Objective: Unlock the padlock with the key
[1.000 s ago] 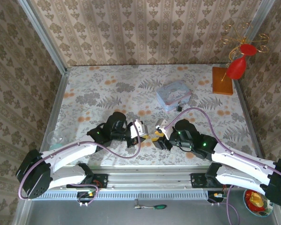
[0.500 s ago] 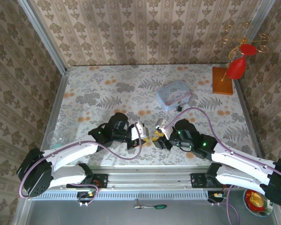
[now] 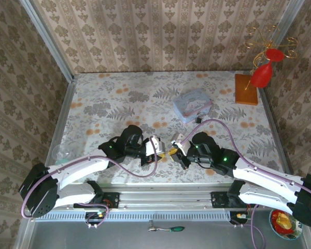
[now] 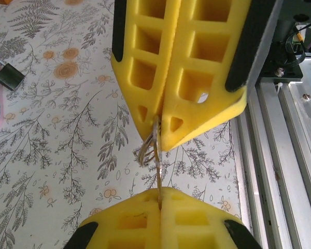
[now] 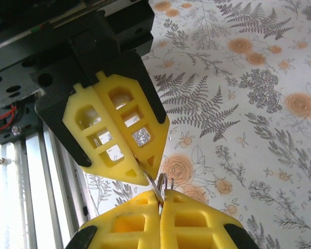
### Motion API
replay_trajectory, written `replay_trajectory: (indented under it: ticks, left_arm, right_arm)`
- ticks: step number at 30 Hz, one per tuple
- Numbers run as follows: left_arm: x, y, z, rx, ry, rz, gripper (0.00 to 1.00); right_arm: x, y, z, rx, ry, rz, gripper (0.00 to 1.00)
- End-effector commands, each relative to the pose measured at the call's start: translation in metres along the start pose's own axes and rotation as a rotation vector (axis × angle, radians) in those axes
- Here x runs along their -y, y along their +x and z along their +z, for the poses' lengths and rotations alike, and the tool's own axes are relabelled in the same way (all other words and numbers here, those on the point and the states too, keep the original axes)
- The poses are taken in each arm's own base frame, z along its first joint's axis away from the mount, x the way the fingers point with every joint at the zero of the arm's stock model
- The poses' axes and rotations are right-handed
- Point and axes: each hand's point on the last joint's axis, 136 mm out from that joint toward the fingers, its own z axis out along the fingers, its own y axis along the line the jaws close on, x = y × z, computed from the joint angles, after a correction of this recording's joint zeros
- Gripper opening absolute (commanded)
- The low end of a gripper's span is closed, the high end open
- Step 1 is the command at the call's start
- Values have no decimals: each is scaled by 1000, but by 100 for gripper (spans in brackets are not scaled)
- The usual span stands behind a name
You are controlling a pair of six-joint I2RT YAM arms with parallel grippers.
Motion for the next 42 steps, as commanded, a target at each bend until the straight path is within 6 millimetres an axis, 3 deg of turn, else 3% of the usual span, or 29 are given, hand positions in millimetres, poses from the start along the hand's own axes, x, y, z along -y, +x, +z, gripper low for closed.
replay_trajectory:
  ticks: [1,5,7,13,18,27,32,42]
  left_arm:
    - [3,-9,-2,15,17,25,0]
    - [-2,-15,-6,49,-19,18,4]
    - [-11,-21,-12,82,-79,4,19]
    - [-41,-50,-55,341,-277,-85,44]
    - [-44,-91,-85,594,-242,-193,43]
    - [-46,-132,-97,801,-98,-299,49]
    - [-46,-151,-103,877,-32,-323,48]
    - [-35,-161,-93,871,47,-309,43]
  right_arm:
    - [0,-15,-5,41,8,-9,0]
    - [7,-21,-10,100,48,25,0]
    - [10,-27,-12,152,64,57,0]
    - [39,-51,-31,404,161,296,0]
    - [37,-82,-49,646,69,452,0]
    - [32,-120,-73,829,-42,554,0]
    - [29,-126,-78,857,-83,583,0]
    - [22,-129,-78,854,-116,584,0]
